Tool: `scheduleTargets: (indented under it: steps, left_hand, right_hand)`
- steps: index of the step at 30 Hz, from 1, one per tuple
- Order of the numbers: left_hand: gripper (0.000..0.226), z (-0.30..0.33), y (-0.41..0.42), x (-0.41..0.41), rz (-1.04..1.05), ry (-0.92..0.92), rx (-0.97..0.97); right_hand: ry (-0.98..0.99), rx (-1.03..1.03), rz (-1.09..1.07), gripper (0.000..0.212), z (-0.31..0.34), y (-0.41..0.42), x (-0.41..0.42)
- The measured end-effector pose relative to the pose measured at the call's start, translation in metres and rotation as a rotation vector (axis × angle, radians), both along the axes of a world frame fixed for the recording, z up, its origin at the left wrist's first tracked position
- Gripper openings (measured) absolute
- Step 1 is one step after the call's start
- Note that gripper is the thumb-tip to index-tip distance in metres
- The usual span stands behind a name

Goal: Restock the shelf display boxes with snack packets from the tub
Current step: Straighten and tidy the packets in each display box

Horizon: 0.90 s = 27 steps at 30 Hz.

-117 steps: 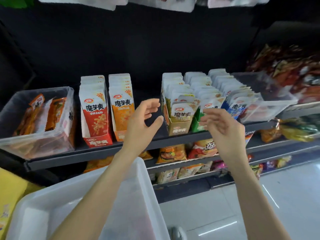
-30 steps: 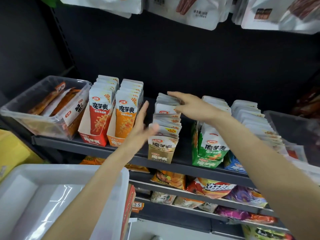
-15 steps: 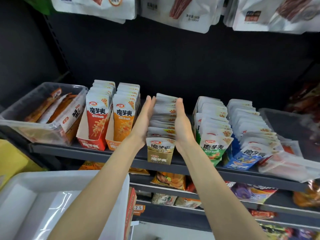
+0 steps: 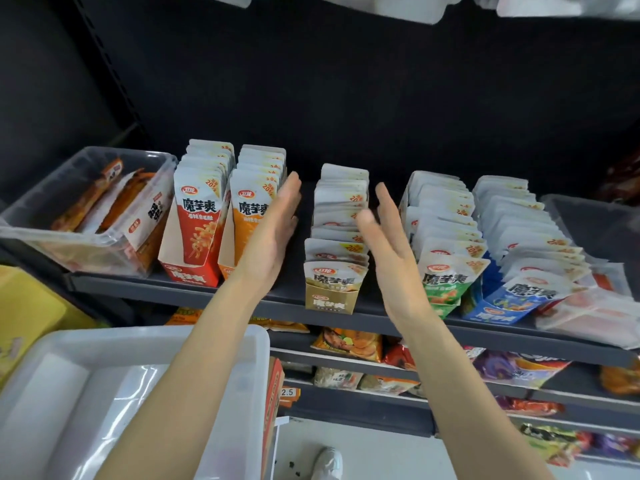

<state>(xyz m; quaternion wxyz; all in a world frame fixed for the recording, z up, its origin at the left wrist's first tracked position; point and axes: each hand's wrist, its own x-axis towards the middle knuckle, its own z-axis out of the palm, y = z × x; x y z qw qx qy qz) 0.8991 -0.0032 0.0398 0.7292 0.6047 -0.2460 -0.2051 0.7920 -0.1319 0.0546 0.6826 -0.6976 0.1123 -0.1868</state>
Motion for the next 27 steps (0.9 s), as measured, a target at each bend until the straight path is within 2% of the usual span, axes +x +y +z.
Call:
scheduleTargets:
  steps: [2, 4, 6, 9, 11, 15, 17, 20, 22, 27]
  left_hand:
    - [0.093, -0.015, 0.013, -0.001, -0.086, -0.075, 0.049]
    - [0.106, -0.031, 0.021, -0.002, -0.231, -0.143, 0.124]
    - [0.111, -0.040, 0.024, -0.005, -0.288, -0.132, 0.203]
    - [0.097, -0.031, 0.010, -0.008, -0.213, -0.028, 0.236]
    - [0.085, -0.019, -0.006, -0.007, -0.128, -0.039, 0.247]
    - [0.062, -0.009, -0.029, 0.007, -0.032, 0.012, 0.129]
    - [0.061, -0.009, -0.037, 0.015, -0.033, 0.009, 0.131]
    - [0.061, -0.010, -0.047, 0.025, -0.037, 0.082, 0.095]
    - [0.061, -0.010, -0.051, 0.031, -0.030, 0.116, 0.085]
    - [0.057, -0.008, -0.060, 0.041, 0.062, -0.075, 0.241]
  right_hand:
    - [-0.027, -0.152, 0.114, 0.092, -0.010, 0.007, -0.011]
    - [-0.008, -0.271, 0.128, 0.106, -0.020, 0.007, -0.006]
    - [-0.006, -0.285, 0.066, 0.104, -0.025, 0.007, 0.009]
    - [0.029, -0.249, -0.009, 0.098, -0.024, 0.002, 0.033]
    - [0.056, -0.239, -0.024, 0.089, -0.022, -0.001, 0.044]
    - [0.042, -0.207, -0.091, 0.081, -0.019, -0.004, 0.059]
    - [0.067, -0.193, -0.137, 0.079, -0.018, -0.006, 0.067]
    - [0.060, -0.047, -0.160, 0.073, -0.017, -0.011, 0.076]
    - [0.083, -0.081, -0.213, 0.066, -0.019, -0.014, 0.080]
    - [0.137, -0.159, -0.319, 0.056, -0.020, -0.022, 0.091]
